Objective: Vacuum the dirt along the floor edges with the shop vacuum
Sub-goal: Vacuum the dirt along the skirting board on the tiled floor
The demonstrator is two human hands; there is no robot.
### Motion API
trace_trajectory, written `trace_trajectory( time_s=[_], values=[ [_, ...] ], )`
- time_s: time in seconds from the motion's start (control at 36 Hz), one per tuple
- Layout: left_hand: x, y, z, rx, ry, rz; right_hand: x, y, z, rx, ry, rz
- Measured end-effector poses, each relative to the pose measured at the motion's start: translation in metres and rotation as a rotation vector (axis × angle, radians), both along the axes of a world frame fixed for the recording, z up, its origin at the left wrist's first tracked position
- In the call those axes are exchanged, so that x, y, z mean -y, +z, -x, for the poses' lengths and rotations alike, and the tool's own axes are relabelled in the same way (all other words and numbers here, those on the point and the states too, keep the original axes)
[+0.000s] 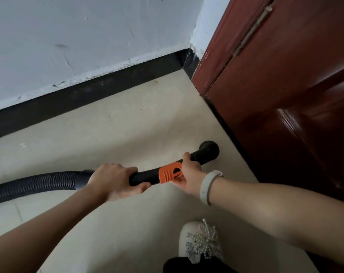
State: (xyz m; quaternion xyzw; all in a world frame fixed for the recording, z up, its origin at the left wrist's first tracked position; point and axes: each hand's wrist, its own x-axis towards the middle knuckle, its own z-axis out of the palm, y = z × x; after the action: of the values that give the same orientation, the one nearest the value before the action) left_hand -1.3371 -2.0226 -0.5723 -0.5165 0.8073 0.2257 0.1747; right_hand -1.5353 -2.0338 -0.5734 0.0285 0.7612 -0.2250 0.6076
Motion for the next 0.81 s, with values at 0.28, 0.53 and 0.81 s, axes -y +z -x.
trace_trajectory(
  time_s=[0.28, 0.53, 0.81],
  values=[
    [-0.008, 0.005, -0.047, 0.050, -0.192, 0.073, -0.046, 0.008, -0.054, 0.012, -0.225, -0.035],
    [0.001, 0.017, -0.071, 0.088, -0.312, 0.117, -0.071, 0.016, -0.085, 0.178, -0.555, -0.030],
    [0.003, 0.016, -0.041, 0.040, -0.102, 0.128, -0.042, 0.018, -0.056, 0.060, -0.444, 0.023]
  ],
)
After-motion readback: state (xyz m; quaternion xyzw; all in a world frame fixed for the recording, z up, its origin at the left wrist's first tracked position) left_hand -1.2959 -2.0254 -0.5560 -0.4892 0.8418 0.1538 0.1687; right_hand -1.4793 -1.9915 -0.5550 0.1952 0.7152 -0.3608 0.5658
